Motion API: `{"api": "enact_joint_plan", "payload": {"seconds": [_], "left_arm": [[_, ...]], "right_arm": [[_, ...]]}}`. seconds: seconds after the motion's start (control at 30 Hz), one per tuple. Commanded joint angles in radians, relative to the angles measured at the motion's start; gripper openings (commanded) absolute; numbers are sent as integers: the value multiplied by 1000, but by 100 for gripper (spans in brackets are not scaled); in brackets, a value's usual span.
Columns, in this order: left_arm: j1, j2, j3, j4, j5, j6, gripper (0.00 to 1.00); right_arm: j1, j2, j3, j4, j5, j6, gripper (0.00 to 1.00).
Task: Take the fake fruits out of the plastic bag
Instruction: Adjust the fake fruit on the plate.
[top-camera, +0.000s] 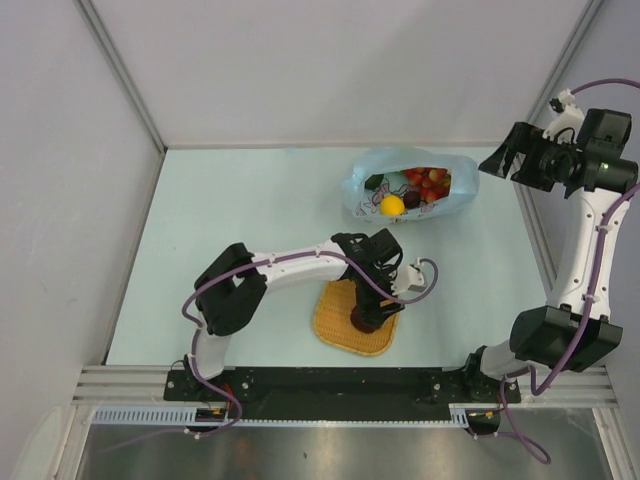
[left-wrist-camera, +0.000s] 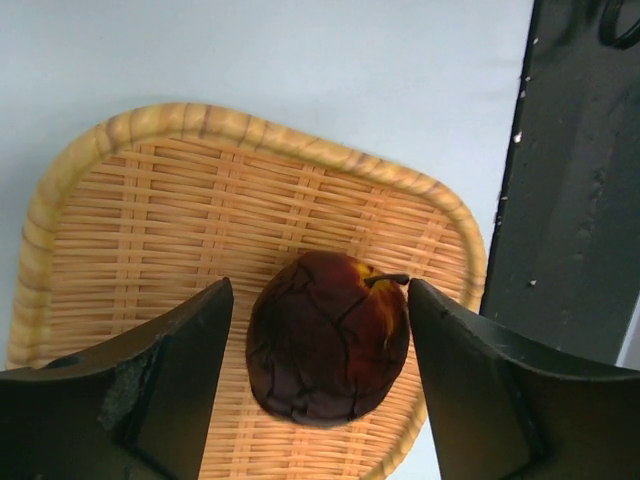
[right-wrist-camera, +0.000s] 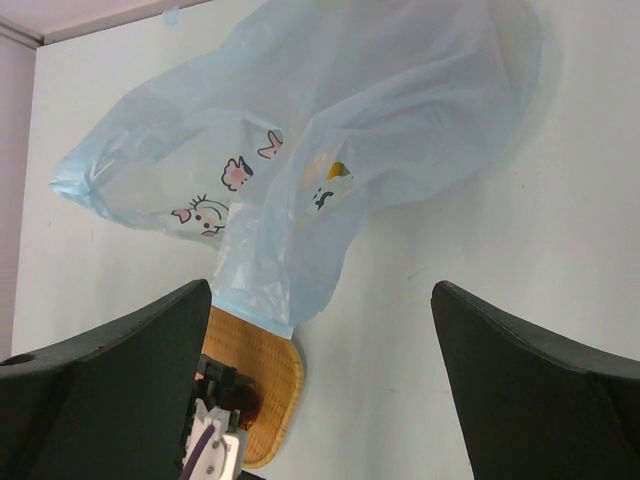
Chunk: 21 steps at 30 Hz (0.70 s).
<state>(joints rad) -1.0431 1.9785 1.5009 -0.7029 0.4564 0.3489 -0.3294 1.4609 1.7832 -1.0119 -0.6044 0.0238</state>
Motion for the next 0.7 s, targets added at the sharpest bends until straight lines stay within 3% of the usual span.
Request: {"api": "enact_joint_plan", "payload": {"seconds": [0.0,0.07,0.3,0.53,0.67], "left_arm": [[-3,32,-1,-9,19,-1,67],[-3,31,-7,-13,19,4,60],[17,7,-24,-56,42,24,21],[127,-174,-140,106,224,-39,20],[198,-286,-286,349,295,-91,20]], "right_arm": [[-16,-28,-1,26,-46,28,96],[-17,-28,-5,26,-47,28,96],[-26,-30,-15,24,-48,33,96],[-27,-28,-13,1,-25,7,96],[-16,-39,-13,-22,-15,-16,95]]}}
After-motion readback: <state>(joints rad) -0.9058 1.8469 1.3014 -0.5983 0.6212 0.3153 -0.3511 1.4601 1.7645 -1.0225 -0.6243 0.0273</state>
